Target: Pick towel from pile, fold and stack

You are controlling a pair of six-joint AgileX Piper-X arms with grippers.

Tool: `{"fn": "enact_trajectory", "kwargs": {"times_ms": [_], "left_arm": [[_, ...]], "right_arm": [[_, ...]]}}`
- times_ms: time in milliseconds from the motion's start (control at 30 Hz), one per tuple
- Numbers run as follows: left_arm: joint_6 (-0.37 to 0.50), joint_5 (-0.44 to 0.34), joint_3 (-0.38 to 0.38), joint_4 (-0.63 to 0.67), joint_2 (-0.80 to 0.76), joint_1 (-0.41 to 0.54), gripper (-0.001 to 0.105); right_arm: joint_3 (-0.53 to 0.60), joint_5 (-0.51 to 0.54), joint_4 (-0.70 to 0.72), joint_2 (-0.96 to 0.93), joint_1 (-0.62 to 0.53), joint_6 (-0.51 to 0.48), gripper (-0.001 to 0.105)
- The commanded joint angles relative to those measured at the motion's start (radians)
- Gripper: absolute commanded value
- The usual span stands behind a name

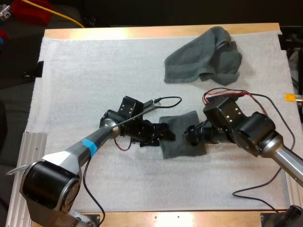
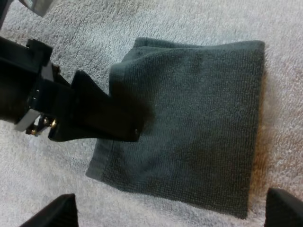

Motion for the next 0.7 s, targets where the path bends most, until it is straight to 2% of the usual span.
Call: {"fn": "enact_trajectory", "kwargs": {"times_ms": [0, 167, 333, 567, 667], "left_arm": [[-0.030, 0.024, -0.004, -0.025, 0.007, -0.015, 0.070], [-0.148, 0.018, -0.008, -0.087, 0.023, -0.052, 0.070], [-0.207, 0.047, -0.053, -0.093, 0.056, -0.082, 0.070], [-0.240, 0.053, -0.079, -0.094, 0.074, -0.094, 0.069], [-0.240, 0.049, -0.079, -0.094, 0.074, -0.094, 0.062]], "right_arm": [[-0.003, 0.006, 0.009, -0.011, 0.000, -0.009, 0.075], [-0.003, 0.006, 0.009, -0.011, 0.000, -0.009, 0.075], [-0.003, -0.004, 0.015, -0.011, 0.000, -0.009, 0.075], [-0.003, -0.004, 0.029, -0.025, 0.000, -0.009, 0.075], [-0.003, -0.004, 0.030, -0.034, 0.000, -0.009, 0.075]]}}
